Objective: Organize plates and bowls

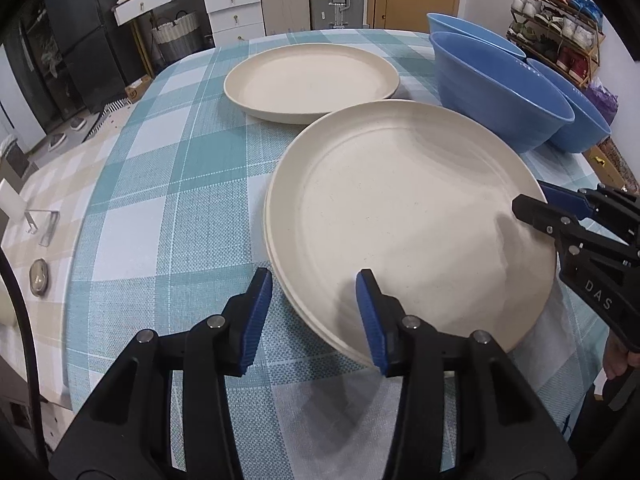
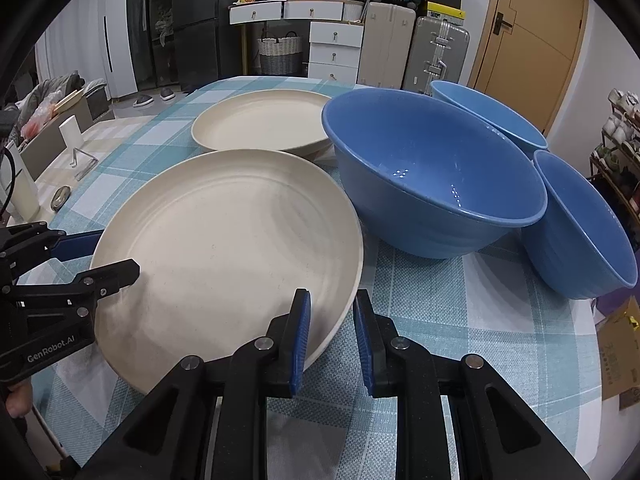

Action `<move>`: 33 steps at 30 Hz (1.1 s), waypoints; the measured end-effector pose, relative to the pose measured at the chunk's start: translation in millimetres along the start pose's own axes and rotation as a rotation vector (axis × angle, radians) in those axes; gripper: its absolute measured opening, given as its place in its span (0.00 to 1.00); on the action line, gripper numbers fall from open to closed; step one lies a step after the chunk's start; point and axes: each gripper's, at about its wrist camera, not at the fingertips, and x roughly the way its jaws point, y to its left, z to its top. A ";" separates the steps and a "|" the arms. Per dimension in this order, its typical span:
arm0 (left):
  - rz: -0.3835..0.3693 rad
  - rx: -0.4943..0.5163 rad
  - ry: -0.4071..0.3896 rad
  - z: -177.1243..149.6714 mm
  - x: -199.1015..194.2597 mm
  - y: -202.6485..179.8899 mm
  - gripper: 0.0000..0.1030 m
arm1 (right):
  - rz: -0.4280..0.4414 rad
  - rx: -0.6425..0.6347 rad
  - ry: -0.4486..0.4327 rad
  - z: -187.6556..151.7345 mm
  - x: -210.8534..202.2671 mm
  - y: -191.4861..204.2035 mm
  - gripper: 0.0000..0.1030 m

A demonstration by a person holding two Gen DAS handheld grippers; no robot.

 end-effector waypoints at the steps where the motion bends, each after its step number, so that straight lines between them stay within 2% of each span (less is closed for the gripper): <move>1: -0.005 -0.010 0.000 -0.1 -0.9 2.0 0.41 | 0.008 0.003 -0.001 0.0 -1.1 -1.0 0.24; 3: -0.020 -0.027 -0.003 0.6 -4.2 6.3 0.48 | 0.023 0.000 -0.003 0.2 -4.4 -1.8 0.29; 5: -0.035 -0.052 -0.020 1.9 -10.9 11.5 0.54 | 0.052 0.006 -0.022 2.0 -10.4 -3.1 0.47; 7: -0.043 -0.074 -0.036 4.2 -18.5 16.2 0.66 | 0.067 0.012 -0.051 5.2 -18.6 -4.1 0.56; 9: -0.043 -0.091 -0.060 6.8 -27.8 19.4 0.71 | 0.070 0.007 -0.072 9.4 -25.9 -3.0 0.66; 11: -0.038 -0.107 -0.090 10.4 -38.0 22.6 0.76 | 0.076 0.005 -0.099 15.0 -33.6 -1.6 0.82; 15: -0.049 -0.133 -0.143 15.9 -57.6 28.7 0.78 | 0.086 -0.006 -0.137 26.4 -46.3 2.0 0.88; 17: -0.060 -0.139 -0.164 19.1 -66.5 32.3 0.81 | 0.104 -0.014 -0.152 31.4 -52.7 2.7 0.95; 20: -0.047 -0.154 -0.192 23.2 -78.3 37.7 0.84 | 0.123 -0.034 -0.174 39.2 -64.4 4.5 0.96; 24: -0.053 -0.197 -0.237 32.5 -89.7 48.3 0.99 | 0.137 -0.056 -0.209 52.9 -78.7 4.9 0.99; 29: -0.040 -0.231 -0.245 47.0 -89.2 56.9 0.99 | 0.165 -0.057 -0.238 76.4 -89.9 -5.8 0.99; 33: -0.034 -0.270 -0.251 58.7 -85.2 68.2 0.99 | 0.128 -0.066 -0.257 99.0 -89.0 -16.4 0.99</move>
